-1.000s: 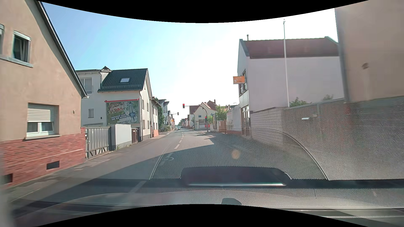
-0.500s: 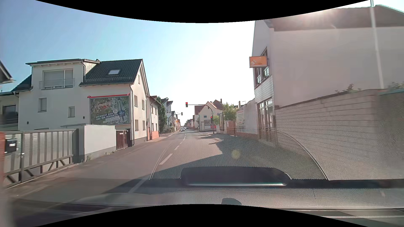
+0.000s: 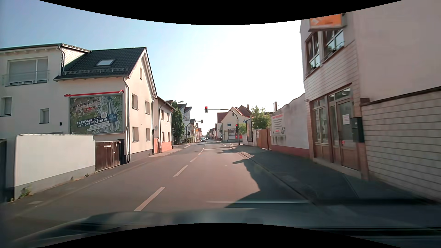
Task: Follow the waypoints while adhering to traffic rules and regulations
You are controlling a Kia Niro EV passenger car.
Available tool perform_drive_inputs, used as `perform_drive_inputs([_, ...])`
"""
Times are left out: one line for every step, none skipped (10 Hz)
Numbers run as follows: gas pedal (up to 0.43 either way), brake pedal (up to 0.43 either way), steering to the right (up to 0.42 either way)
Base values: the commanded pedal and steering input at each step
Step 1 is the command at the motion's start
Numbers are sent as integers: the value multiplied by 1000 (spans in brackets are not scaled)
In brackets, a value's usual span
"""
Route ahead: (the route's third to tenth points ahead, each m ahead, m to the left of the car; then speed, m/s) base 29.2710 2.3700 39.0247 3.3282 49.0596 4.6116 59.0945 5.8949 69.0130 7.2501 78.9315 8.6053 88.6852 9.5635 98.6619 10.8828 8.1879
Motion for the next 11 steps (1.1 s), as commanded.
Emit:
perform_drive_inputs([0,213,-38])
perform_drive_inputs([0,220,-38])
perform_drive_inputs([0,226,-39])
perform_drive_inputs([0,226,-41])
perform_drive_inputs([0,232,-41])
perform_drive_inputs([0,232,-42])
perform_drive_inputs([0,232,-41])
perform_drive_inputs([0,232,-42])
perform_drive_inputs([0,232,-42])
perform_drive_inputs([0,232,-41])
perform_drive_inputs([0,232,-42])
